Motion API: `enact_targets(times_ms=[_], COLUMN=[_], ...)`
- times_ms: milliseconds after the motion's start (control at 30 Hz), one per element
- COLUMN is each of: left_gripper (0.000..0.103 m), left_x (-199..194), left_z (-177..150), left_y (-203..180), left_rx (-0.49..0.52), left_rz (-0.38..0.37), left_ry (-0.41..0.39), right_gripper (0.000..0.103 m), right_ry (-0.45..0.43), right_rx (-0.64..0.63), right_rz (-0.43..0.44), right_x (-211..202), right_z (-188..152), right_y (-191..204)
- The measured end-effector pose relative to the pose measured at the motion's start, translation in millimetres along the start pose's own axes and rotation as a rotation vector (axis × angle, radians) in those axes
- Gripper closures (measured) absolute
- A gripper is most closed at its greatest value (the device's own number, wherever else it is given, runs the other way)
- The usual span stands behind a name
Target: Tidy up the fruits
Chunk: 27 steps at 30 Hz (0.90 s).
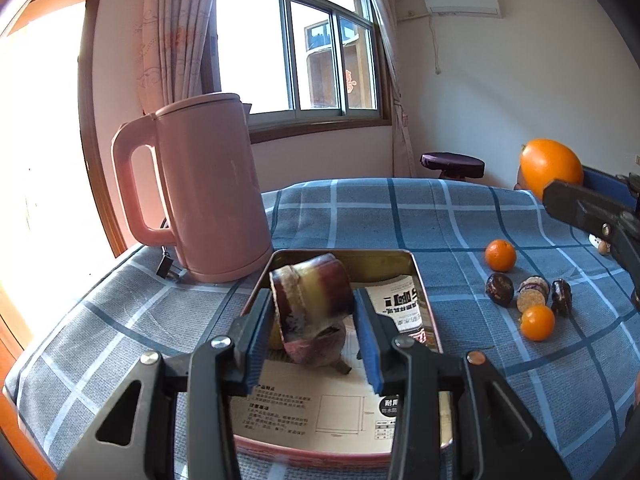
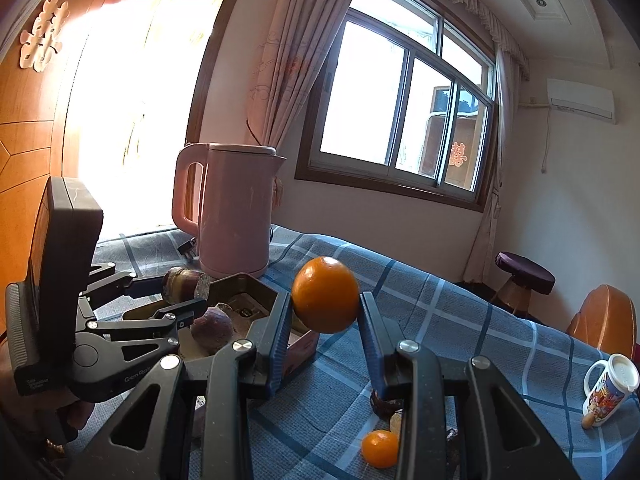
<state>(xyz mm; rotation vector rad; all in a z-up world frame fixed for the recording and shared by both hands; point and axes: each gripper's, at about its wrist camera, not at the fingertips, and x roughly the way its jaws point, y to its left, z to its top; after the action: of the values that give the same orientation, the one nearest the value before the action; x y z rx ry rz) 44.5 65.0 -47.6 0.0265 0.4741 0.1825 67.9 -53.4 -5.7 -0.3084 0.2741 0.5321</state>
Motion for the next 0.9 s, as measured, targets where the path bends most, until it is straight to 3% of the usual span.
enact_targets(times_ms=[900], left_gripper=[0.062], left_x=[22], left_z=[-2], left_y=[37], left_rx=[-0.019], left_rz=[0.059], left_ry=[0.089], right_gripper=[0.068], right_ry=[0.085], right_rx=[-0.031], right_rz=[0.087], right_x=[41], right_z=[-5], right_y=[36])
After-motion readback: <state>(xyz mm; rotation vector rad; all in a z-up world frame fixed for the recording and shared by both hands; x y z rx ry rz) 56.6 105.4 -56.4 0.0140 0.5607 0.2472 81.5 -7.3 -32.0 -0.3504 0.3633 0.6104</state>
